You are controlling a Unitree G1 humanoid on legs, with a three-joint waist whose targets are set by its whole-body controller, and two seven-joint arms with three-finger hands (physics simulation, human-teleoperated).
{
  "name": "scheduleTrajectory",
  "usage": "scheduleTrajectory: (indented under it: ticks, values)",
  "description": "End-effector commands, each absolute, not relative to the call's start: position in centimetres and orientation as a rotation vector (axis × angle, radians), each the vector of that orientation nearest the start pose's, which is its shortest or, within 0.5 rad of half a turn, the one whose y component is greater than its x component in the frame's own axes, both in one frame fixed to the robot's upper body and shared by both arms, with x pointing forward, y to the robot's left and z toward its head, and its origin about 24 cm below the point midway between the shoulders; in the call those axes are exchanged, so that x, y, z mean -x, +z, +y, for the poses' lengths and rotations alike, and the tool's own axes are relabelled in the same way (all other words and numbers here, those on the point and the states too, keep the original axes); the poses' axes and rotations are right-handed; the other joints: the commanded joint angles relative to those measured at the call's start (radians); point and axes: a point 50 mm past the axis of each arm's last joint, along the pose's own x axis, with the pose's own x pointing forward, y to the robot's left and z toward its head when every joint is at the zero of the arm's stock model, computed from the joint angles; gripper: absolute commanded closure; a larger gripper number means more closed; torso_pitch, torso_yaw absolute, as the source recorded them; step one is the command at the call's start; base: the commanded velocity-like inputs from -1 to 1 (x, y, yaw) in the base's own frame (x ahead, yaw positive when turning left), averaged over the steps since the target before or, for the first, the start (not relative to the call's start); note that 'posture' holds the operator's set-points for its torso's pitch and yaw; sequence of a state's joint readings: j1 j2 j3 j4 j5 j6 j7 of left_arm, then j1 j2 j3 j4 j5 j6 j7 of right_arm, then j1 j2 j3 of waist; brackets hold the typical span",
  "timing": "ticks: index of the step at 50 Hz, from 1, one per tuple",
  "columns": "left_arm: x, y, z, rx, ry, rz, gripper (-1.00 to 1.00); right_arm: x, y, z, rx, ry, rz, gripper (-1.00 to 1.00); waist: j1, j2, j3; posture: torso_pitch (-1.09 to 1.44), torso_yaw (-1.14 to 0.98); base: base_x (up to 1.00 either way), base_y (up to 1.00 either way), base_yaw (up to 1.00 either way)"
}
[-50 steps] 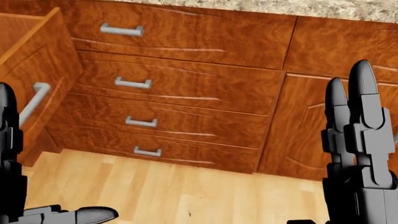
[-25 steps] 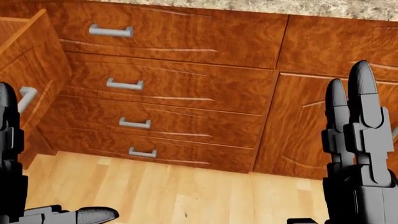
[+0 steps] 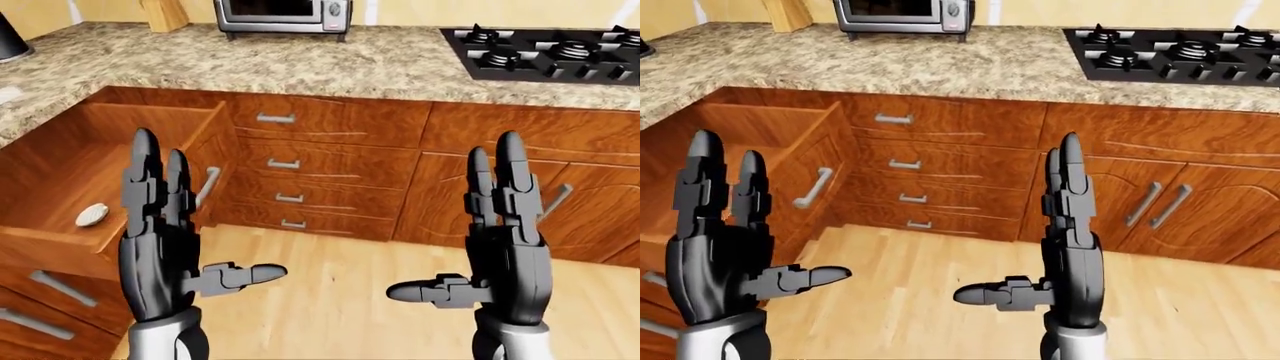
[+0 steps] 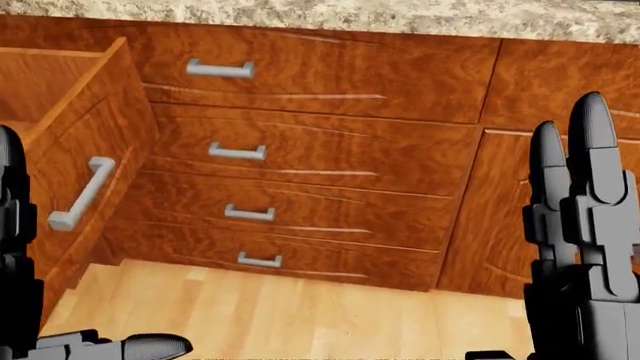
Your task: Close the right drawer.
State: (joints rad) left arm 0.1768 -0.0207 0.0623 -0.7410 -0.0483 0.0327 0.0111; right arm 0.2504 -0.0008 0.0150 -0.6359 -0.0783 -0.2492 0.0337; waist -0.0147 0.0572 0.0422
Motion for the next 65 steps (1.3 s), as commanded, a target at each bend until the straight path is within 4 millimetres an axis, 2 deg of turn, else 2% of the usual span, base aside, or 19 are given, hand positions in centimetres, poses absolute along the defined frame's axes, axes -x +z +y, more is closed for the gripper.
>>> scheduleTrajectory:
  ticks: [1, 12, 15, 16, 19, 24, 26, 28, 29, 30, 36, 41, 45, 46, 49, 55, 58, 59, 65]
  values:
    - [-18.46, 17.48, 17.08, 0.017, 0.112, -0.593, -1.00, -17.66, 16.23, -15.28, 0.109, -0.016, -0.690, -1.00, 0.004, 0.030, -0.022, 0.00, 0.00, 0.00, 0.32, 0.00]
    - [-18.48, 17.42, 17.09, 0.017, 0.112, -0.593, -1.00, -17.73, 16.19, -15.23, 0.110, -0.015, -0.685, -1.00, 0.006, -0.076, 0.004, 0.00, 0.00, 0.00, 0.33, 0.00]
    - [-18.46, 17.43, 17.08, 0.016, 0.112, -0.594, -1.00, -17.76, 16.18, -15.22, 0.111, -0.014, -0.683, -1.00, 0.001, -0.139, -0.010, 0.00, 0.00, 0.00, 0.34, 0.00]
    - [-18.48, 17.41, 17.08, 0.016, 0.112, -0.593, -1.00, -17.77, 16.18, -15.24, 0.110, -0.015, -0.684, -1.00, -0.011, -0.100, -0.002, 0.00, 0.00, 0.00, 0.34, 0.00]
    - [-18.47, 17.43, 17.07, 0.016, 0.112, -0.594, -1.00, -17.77, 16.19, -15.24, 0.111, -0.015, -0.684, -1.00, -0.004, -0.113, -0.014, 0.00, 0.00, 0.00, 0.35, 0.00]
    - [-18.49, 17.40, 17.06, 0.017, 0.111, -0.593, -1.00, -17.77, 16.18, -15.24, 0.110, -0.014, -0.683, -1.00, -0.001, -0.064, 0.001, 0.00, 0.00, 0.00, 0.35, 0.00]
    - [-18.47, 17.43, 17.06, 0.016, 0.112, -0.594, -1.00, -17.76, 16.20, -15.24, 0.110, -0.014, -0.685, -1.00, -0.003, -0.021, -0.001, 0.00, 0.00, 0.00, 0.34, 0.00]
    - [-18.49, 17.40, 17.04, 0.016, 0.111, -0.594, -1.00, -17.76, 16.18, -15.26, 0.109, -0.014, -0.684, -1.00, 0.008, 0.066, -0.028, 0.00, 0.00, 0.00, 0.34, 0.00]
    - [-18.49, 17.40, 17.04, 0.016, 0.111, -0.594, -1.00, -17.76, 16.18, -15.25, 0.109, -0.013, -0.684, -1.00, 0.013, 0.000, -0.005, 0.00, 0.00, 0.00, 0.34, 0.00]
    - [-18.50, 17.41, 17.05, 0.016, 0.111, -0.593, -1.00, -17.77, 16.17, -15.25, 0.109, -0.013, -0.683, -1.00, 0.014, 0.012, -0.002, 0.00, 0.00, 0.00, 0.34, 0.00]
    - [-18.50, 17.43, 17.04, 0.017, 0.111, -0.594, -1.00, -17.76, 16.16, -15.25, 0.105, -0.011, -0.683, -1.00, 0.013, -0.049, -0.001, 0.00, 0.00, 0.00, 0.32, 0.00]
    - [-18.48, 17.43, 17.01, 0.017, 0.111, -0.594, -1.00, -17.74, 16.17, -15.23, 0.108, -0.011, -0.684, -1.00, 0.009, -0.071, -0.002, 0.00, 0.00, 0.00, 0.23, 0.00]
    - [-18.54, 17.41, 17.06, 0.018, 0.116, -0.592, -1.00, -17.74, 16.17, -15.24, 0.109, -0.011, -0.684, -1.00, 0.008, -0.123, -0.008, 0.00, 0.00, 0.00, 0.23, 0.00]
    - [-18.54, 17.42, 17.05, 0.018, 0.114, -0.592, -1.00, -17.75, 16.15, -15.24, 0.108, -0.011, -0.684, -1.00, -0.005, -0.085, -0.007, 0.00, 0.00, 0.00, 0.23, 0.00]
    - [-18.56, 17.43, 17.06, 0.018, 0.114, -0.593, -1.00, -17.74, 16.16, -15.22, 0.110, -0.011, -0.684, -1.00, 0.002, -0.106, -0.014, 0.00, 0.00, 0.00, 0.22, 0.00]
    - [-18.53, 17.41, 17.03, 0.017, 0.111, -0.593, -1.00, -17.74, 16.16, -15.18, 0.112, -0.011, -0.684, -1.00, 0.005, -0.045, 0.001, 0.00, 0.00, 0.00, 0.27, 0.00]
    - [-18.52, 17.40, 17.02, 0.016, 0.111, -0.593, -1.00, -17.77, 16.15, -15.19, 0.112, -0.011, -0.683, -1.00, 0.008, 0.047, -0.027, 0.00, 0.00, 0.00, 0.35, 0.00]
    - [-18.50, 17.43, 17.03, 0.016, 0.111, -0.595, -1.00, -17.75, 16.17, -15.21, 0.109, -0.011, -0.684, -1.00, 0.016, -0.002, -0.014, 0.00, 0.00, 0.00, 0.37, 0.00]
    - [-18.49, 17.44, 17.03, 0.017, 0.110, -0.594, -1.00, -17.75, 16.18, -15.21, 0.110, -0.011, -0.683, -1.00, 0.013, -0.044, -0.003, 0.00, 0.00, 0.00, 0.36, 0.00]
